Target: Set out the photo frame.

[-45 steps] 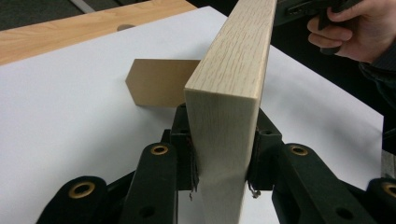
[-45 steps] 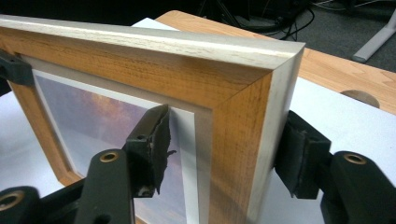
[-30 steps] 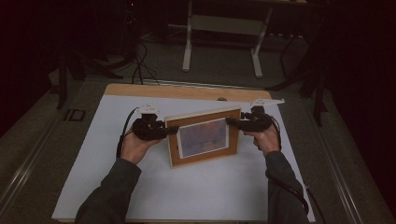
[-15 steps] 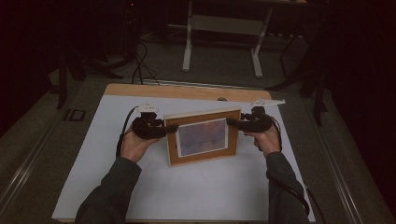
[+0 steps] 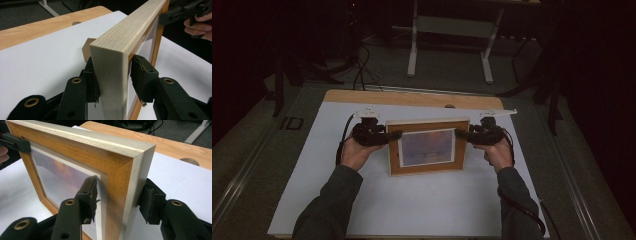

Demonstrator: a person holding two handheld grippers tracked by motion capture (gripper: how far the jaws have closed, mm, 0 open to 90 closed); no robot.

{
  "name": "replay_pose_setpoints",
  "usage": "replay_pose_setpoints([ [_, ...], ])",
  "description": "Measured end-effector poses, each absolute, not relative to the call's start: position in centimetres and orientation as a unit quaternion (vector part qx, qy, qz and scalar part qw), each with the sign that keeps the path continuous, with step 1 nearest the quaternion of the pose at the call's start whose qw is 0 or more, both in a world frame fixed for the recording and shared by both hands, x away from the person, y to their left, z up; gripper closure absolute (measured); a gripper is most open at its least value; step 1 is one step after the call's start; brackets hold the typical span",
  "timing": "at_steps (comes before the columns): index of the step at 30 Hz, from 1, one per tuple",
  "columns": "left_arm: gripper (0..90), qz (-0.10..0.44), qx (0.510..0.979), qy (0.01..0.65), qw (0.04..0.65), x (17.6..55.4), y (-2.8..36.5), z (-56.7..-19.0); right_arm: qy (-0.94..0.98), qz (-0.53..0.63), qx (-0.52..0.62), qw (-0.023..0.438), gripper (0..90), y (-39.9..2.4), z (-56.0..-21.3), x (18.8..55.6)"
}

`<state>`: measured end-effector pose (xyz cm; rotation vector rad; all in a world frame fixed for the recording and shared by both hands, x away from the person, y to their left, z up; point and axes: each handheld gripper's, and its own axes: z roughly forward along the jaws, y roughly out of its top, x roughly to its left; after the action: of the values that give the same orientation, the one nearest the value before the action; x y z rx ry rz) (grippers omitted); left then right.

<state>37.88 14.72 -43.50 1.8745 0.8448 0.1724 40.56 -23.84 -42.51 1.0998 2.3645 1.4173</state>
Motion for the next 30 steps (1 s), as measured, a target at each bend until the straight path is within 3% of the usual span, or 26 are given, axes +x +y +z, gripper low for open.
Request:
replay_pose_setpoints([
  [30, 56.9, 0.056, 0.771, 0.353, 0.526, 38.8, 14.9, -43.9, 0.786, 0.481, 0.377, 0.091, 57.6, -24.3, -42.9, 38.8],
])
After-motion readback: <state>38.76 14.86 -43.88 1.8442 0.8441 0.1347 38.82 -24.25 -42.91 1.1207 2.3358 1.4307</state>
